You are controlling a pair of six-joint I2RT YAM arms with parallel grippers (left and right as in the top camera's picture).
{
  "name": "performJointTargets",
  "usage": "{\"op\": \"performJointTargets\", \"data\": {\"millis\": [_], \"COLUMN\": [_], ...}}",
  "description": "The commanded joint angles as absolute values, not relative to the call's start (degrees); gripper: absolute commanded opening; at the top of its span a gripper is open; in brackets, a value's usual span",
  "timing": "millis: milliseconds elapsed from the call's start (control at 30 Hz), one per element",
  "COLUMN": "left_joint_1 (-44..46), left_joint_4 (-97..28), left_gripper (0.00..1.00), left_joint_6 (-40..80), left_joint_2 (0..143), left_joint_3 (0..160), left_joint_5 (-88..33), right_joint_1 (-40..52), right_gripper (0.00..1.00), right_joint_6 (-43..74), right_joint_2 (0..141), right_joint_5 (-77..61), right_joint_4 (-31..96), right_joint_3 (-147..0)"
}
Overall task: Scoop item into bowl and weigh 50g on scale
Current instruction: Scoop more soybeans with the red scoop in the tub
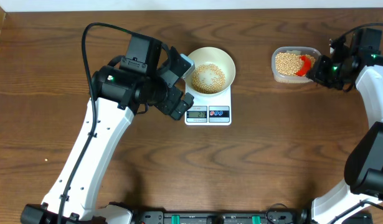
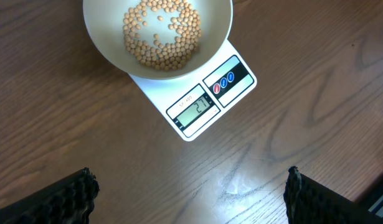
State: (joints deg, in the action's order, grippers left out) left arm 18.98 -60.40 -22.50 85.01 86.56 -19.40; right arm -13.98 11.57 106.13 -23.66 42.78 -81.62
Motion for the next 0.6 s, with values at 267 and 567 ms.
{"op": "performJointTargets", "data": {"millis": [267, 567], "left_joint_1": [19.05, 19.05], "left_joint_4": [-60.58, -60.58], "left_gripper": [0.98, 0.98], "left_joint_6": [-22.41, -22.41], "left_joint_2": [85.41, 85.41], "left_joint_3": [87.55, 87.55], "left_joint_5": [-19.92, -19.92], "right_joint_1": [-15.46, -15.66], "right_gripper": [0.01, 0.01], "right_joint_6": [12.19, 5.39], "right_joint_2": [107.39, 111.39], "right_joint_5": [-32.08, -33.74], "right_joint_4": [41.32, 40.88], "right_joint_3": [-81.32, -81.3]}}
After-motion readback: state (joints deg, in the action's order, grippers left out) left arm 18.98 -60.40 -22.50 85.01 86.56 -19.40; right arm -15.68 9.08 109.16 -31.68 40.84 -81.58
